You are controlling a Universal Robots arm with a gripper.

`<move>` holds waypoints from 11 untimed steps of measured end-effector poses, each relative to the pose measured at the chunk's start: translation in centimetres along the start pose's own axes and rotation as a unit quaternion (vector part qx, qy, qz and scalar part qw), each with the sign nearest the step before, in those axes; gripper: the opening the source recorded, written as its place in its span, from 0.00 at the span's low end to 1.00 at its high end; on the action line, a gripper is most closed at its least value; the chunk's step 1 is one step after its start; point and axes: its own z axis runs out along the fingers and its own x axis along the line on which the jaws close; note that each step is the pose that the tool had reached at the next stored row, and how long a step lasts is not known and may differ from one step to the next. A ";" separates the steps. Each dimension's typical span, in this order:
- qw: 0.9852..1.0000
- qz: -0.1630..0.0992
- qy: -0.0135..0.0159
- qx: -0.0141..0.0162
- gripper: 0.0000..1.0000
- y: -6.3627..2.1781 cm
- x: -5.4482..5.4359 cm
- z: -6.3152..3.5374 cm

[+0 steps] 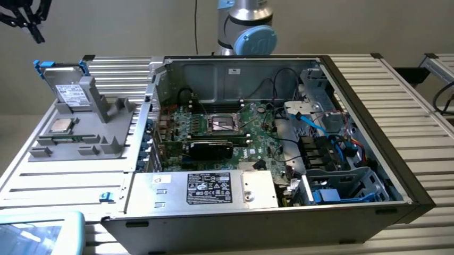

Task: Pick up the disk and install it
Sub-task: 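Pick up the disk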

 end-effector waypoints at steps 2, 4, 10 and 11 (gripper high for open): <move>1.000 -0.019 -0.001 0.001 0.11 0.00 0.0 0.02; 0.999 -0.037 -0.002 0.000 0.11 0.01 0.0 0.04; 0.996 -0.091 -0.005 -0.005 0.11 0.00 0.0 0.10; 0.995 -0.100 -0.006 -0.005 0.11 0.00 0.0 0.11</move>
